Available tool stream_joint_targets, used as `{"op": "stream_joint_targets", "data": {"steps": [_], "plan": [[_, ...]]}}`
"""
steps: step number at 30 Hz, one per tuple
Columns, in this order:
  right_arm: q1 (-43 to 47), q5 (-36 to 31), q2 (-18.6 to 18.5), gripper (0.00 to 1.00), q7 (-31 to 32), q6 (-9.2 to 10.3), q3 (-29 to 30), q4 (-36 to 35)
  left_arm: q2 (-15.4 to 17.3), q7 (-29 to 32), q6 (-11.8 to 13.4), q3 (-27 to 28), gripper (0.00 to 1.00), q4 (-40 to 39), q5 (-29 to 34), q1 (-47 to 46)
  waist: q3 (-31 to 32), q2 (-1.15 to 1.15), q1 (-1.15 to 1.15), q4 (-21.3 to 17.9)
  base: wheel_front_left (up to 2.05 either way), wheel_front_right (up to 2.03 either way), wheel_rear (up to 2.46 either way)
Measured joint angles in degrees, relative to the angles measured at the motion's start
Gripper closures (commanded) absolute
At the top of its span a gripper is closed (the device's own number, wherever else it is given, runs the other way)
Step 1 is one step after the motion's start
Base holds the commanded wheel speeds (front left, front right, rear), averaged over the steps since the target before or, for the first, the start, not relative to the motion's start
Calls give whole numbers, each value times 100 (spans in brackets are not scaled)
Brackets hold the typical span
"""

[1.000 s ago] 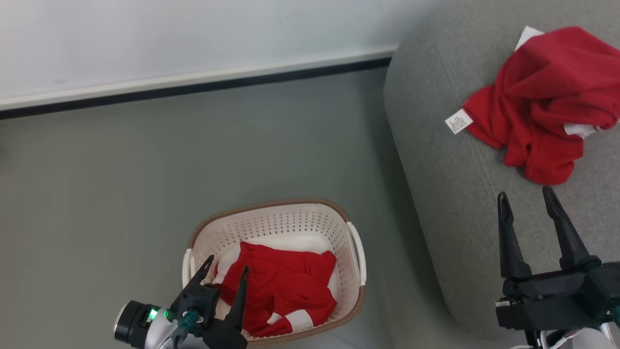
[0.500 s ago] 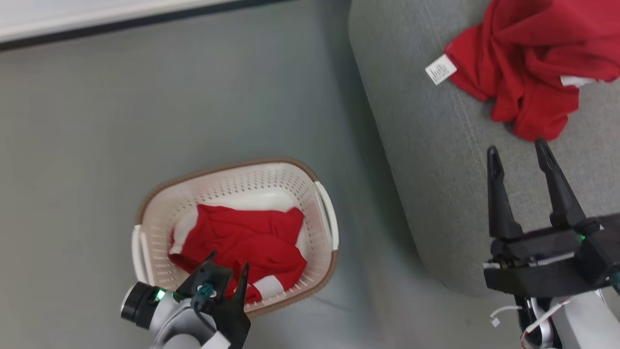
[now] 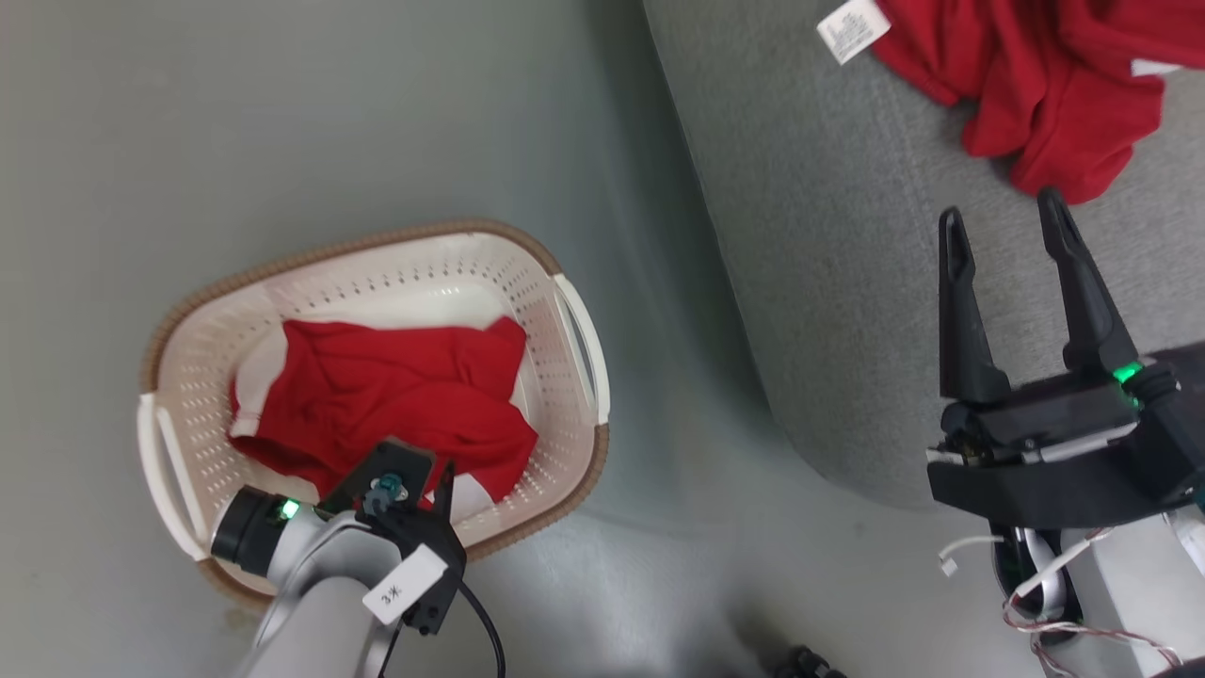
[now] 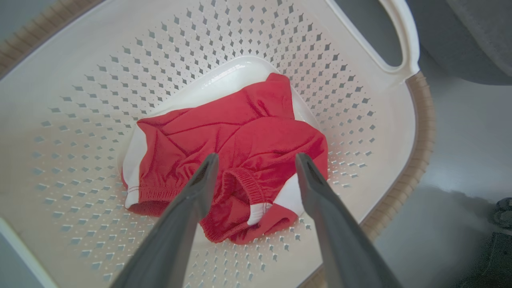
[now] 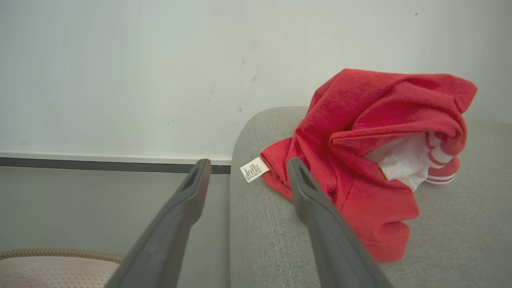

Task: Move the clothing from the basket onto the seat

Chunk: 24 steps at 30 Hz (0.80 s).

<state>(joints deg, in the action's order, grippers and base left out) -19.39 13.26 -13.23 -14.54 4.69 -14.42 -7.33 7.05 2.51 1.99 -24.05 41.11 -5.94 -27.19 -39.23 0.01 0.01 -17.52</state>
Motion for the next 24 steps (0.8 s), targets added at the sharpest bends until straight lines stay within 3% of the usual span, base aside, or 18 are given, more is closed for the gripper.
{"op": "stream_joint_targets", "data": {"steps": [24], "plan": [[-977,-78,297,0,-16,-115,-69,-5,205,333,104,118,0,650,242,-1343,-1715,0,0,-292,0,0,0]]}}
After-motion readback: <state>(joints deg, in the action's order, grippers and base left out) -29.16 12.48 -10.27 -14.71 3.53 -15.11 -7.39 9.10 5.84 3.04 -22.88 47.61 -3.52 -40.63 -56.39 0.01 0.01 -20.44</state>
